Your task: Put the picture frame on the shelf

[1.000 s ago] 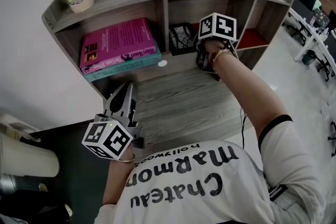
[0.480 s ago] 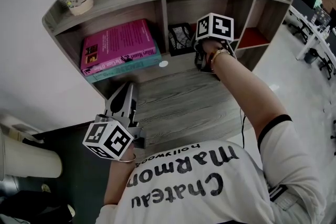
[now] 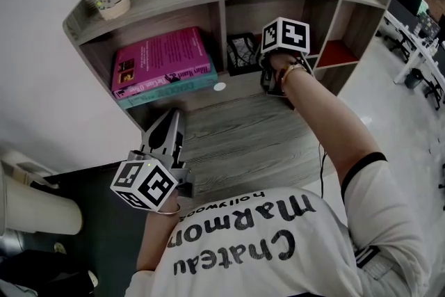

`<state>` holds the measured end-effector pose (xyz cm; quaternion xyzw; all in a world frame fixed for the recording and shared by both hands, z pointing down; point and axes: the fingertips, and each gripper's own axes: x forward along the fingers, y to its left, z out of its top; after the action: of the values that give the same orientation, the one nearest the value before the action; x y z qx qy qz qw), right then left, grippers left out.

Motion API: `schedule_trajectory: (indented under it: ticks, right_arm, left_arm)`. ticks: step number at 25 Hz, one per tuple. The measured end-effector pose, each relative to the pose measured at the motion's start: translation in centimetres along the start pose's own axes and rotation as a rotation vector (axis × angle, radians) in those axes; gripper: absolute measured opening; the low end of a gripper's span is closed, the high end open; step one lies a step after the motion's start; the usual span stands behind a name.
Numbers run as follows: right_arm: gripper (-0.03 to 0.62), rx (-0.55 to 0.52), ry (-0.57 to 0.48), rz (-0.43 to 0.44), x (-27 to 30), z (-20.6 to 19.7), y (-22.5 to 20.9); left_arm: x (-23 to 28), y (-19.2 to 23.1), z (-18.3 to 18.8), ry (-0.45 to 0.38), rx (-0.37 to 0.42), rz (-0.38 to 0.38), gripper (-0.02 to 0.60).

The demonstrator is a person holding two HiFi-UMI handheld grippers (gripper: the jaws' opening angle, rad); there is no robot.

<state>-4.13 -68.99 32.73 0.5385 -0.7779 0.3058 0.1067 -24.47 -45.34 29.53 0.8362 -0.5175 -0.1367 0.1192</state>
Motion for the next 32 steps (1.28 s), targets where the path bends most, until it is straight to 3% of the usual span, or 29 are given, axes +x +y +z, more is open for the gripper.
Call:
schedule_trajectory:
  ticks: [17, 32]
  right_arm:
    - [0.078, -0.125, -0.021, -0.044, -0.1, 0.1, 0.4]
    - [0.101, -0.161, -0.032, -0.015, 0.1, 0.1, 0.6]
  left_arm:
    - [-1.0, 0.4, 0.6, 0.007, 0.004, 0.007, 0.018]
    - [-1.5, -0.2, 1.5, -0.009, 0.029, 0.021, 0.018]
